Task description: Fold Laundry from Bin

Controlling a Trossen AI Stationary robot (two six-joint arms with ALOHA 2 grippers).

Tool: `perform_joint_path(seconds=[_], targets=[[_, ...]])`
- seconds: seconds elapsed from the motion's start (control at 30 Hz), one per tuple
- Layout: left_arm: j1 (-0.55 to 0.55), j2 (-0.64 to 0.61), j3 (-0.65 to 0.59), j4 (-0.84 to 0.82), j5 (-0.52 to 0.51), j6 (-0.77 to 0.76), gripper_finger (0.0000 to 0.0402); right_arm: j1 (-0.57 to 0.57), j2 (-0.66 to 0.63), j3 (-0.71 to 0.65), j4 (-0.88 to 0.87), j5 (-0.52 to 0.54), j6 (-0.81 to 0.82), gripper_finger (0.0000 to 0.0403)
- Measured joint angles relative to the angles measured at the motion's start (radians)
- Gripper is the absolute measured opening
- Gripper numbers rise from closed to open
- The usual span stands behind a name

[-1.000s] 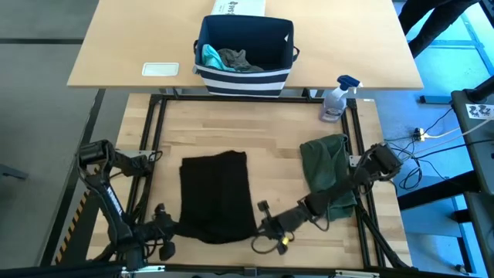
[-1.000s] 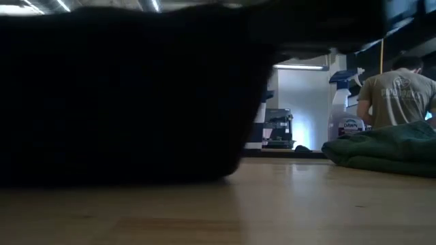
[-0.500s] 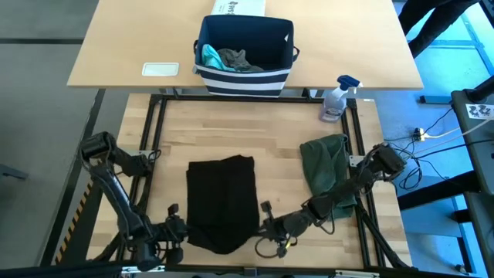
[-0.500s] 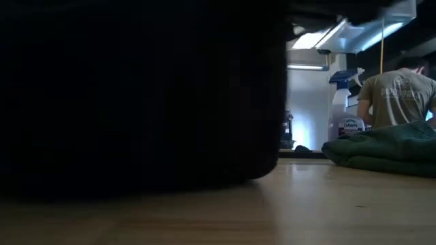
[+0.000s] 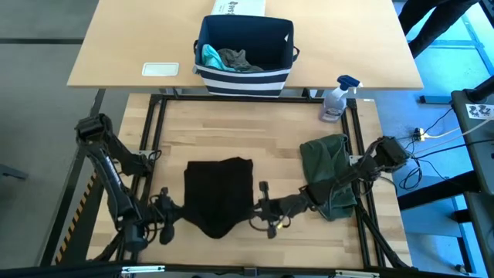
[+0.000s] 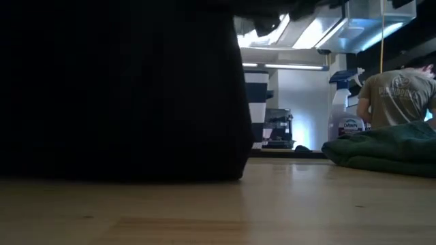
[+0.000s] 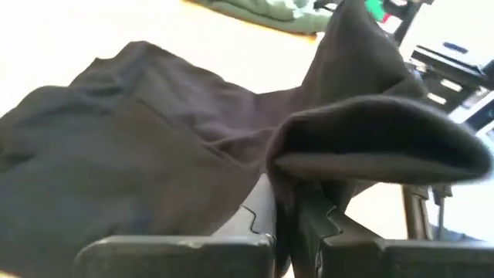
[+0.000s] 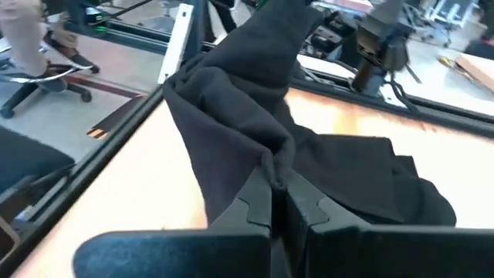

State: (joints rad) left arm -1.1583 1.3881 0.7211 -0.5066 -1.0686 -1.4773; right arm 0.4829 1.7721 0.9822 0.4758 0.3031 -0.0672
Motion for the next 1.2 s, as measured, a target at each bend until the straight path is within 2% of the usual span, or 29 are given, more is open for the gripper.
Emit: perform_joint_path(seconds=[0.27, 0.4, 0.57, 0.7, 0.8, 1.03, 1.2], targets=[[-0.049, -0.09, -0.17, 0.04, -0.096, -0.175, 0.0004, -0.09, 0.0, -0.053, 0.063, 0.001, 0.063, 0.0002], [-0.046, -0.143, -0.196, 0.043, -0.108, -0.166, 0.0004, -0.136, -0.002, -0.089, 0.114, 0.01, 0.091, 0.0002], [-0.046, -0.202, -0.198, 0.035, -0.179, -0.112, 0.0004, -0.171, -0.013, -0.133, 0.171, 0.029, 0.114, 0.0001], [-0.045, -0.248, -0.198, -0.023, -0.228, -0.117, 0.0004, -0.178, -0.031, -0.164, 0.192, 0.088, 0.122, 0.0001], [-0.019, -0.264, -0.198, -0.097, -0.227, -0.172, 0.0004, -0.178, -0.031, -0.174, 0.192, 0.151, 0.134, 0.0001], [0.011, -0.279, -0.199, -0.288, -0.231, -0.361, 0.0004, -0.192, -0.031, -0.174, 0.185, 0.305, 0.168, 0.0001], [0.032, -0.279, -0.199, -0.441, -0.181, -0.527, 0.0004, -0.247, -0.031, -0.174, 0.176, 0.356, 0.171, 0.0001]])
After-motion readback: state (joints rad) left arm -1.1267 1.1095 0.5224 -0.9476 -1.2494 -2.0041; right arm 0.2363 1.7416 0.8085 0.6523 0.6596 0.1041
